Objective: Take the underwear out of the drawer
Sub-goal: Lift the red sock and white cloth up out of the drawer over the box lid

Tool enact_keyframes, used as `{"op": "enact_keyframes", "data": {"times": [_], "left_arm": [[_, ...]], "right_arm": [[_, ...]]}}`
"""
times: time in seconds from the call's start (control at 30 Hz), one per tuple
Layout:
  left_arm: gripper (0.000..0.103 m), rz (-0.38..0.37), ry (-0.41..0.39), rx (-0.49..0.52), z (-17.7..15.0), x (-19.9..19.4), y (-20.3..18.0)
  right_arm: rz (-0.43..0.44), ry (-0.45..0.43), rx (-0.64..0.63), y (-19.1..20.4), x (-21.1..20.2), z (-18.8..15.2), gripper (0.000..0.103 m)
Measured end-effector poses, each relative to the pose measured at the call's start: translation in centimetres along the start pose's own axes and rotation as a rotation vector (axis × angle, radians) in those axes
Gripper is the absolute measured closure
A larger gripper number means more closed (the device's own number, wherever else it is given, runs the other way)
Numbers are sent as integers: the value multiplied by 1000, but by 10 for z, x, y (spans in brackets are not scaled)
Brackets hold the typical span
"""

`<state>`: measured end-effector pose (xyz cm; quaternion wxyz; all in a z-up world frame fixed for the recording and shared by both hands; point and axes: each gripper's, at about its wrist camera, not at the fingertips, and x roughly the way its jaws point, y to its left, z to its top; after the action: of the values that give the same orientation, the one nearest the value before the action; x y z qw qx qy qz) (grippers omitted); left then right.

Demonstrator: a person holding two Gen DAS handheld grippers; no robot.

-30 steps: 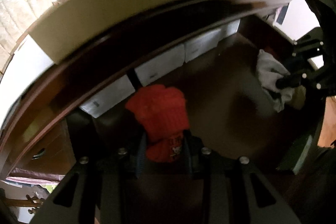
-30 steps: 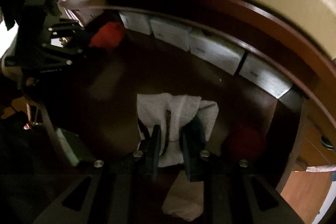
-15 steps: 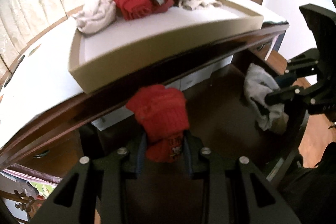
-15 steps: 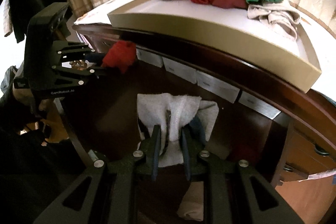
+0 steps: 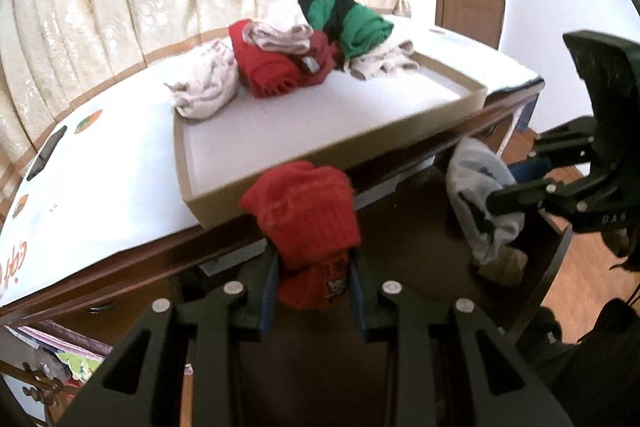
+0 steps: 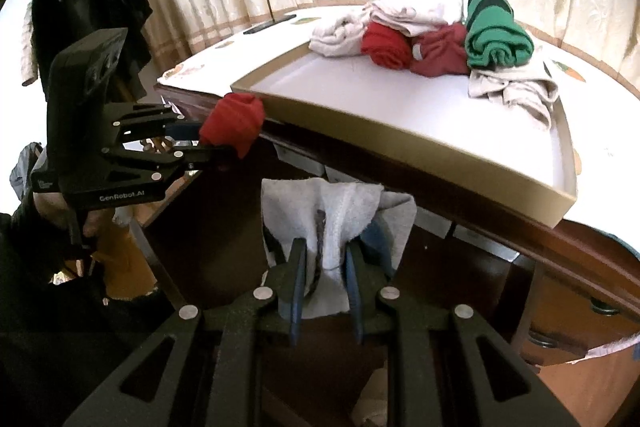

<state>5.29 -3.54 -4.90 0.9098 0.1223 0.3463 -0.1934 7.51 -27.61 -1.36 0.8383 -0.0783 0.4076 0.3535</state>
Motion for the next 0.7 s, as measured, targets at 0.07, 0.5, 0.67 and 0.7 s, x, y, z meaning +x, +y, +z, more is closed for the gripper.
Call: {"op": "enact_keyframes", "data": {"times": [0.07,0.5,0.67,0.7], "left_arm": [[75,3,-12,-5,3,-4,0],[75,47,-79,-51,16,-17,6],[75,59,-97,-60,20,-19,10],[75,60,-99,-62,21,-20,10]], "right_arm": [[0,-12,-1,2,-2,3,82],[7,-94,2,9,-14,17,82],[8,-104,-2,11,-15,23,82],[9,-106,-1,12,-15,24,82]]}}
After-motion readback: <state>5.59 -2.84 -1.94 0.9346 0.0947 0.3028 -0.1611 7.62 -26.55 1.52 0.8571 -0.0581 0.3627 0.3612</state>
